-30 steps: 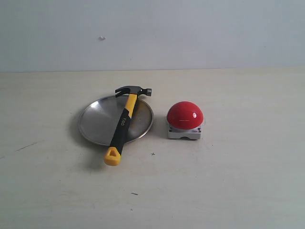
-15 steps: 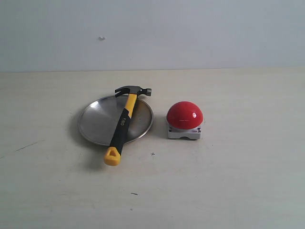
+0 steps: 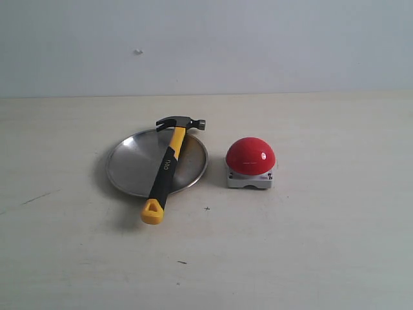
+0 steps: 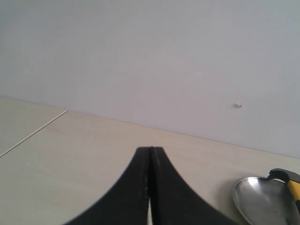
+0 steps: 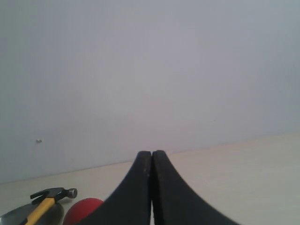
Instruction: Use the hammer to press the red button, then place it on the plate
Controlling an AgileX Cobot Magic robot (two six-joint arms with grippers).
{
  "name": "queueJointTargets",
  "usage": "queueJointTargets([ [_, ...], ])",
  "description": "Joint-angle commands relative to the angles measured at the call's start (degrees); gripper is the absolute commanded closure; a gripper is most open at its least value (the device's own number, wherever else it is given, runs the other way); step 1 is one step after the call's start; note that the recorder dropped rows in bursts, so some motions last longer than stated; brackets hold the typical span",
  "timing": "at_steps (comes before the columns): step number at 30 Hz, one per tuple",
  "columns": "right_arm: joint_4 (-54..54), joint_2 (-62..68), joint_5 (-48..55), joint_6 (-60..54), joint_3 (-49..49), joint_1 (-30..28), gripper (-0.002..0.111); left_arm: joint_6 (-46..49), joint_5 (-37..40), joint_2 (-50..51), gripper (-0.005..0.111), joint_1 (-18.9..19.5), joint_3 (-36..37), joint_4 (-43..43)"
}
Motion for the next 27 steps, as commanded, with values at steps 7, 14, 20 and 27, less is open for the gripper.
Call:
queueJointTargets([
  [7, 66.00, -0.30, 8.60, -67.45, 0.23, -0.37, 0.108, -0.25, -1.00, -0.34, 0.107, -0.29, 0.17, -0.09],
  [14, 71.00, -0.30, 11.40, -73.74, 0.23, -0.37, 0.108, -0.25, -1.00, -0.34, 0.107, -0.29, 0.17, -0.09],
  [20, 68.67, -0.30, 12.63, -72.78, 0.23, -0.37, 0.108, -0.25, -1.00, -0.34, 0.107, -0.29, 0.17, -0.09],
  [27, 68.45, -0.30, 11.99, -72.78, 0.23, -1.84, 0.108, -0.25, -1.00, -0.34, 0.107, -0.29, 0.17, -0.09],
])
